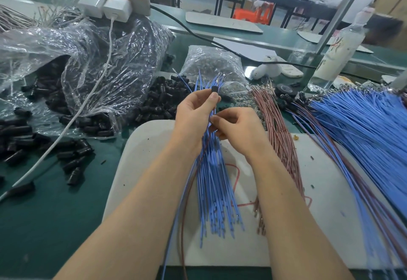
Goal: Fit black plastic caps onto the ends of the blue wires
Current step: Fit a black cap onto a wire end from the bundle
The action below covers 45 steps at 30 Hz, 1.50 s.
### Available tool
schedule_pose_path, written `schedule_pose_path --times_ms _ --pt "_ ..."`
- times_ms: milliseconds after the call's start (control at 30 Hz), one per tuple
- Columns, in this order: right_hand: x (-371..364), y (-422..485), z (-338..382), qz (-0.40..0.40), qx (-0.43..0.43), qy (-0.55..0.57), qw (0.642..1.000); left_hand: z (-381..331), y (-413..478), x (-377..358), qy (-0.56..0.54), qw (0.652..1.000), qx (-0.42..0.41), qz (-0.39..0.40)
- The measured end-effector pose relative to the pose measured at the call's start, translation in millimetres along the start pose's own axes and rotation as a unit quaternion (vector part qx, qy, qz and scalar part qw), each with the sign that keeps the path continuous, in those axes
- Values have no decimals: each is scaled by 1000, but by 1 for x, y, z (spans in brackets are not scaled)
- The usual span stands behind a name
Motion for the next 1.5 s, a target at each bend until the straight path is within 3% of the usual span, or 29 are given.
schedule_pose_path --times_ms 900,1000,1167,1500 --pt "-12 -2 -1 78 5 -48 996 15 23 16 52 995 -57 -60" --pt "-1 2 -3 27 14 -65 997 16 27 17 114 988 -93 -53" --pt "35 6 -20 -183 -21 -148 972 18 22 14 204 966 -151 -51" --pt "17 45 -28 -114 -49 -282 951 22 21 10 210 964 -161 -8"
Point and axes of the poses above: each hand's wrist, its own y-axis towards the middle knuckle, its own x-axis out of the back of the hand, z = x × y, the point moved 3 cm from there along y, towards the middle knuckle, and after that the axes turned 5 degrees about -y, right-handed, at the moved point
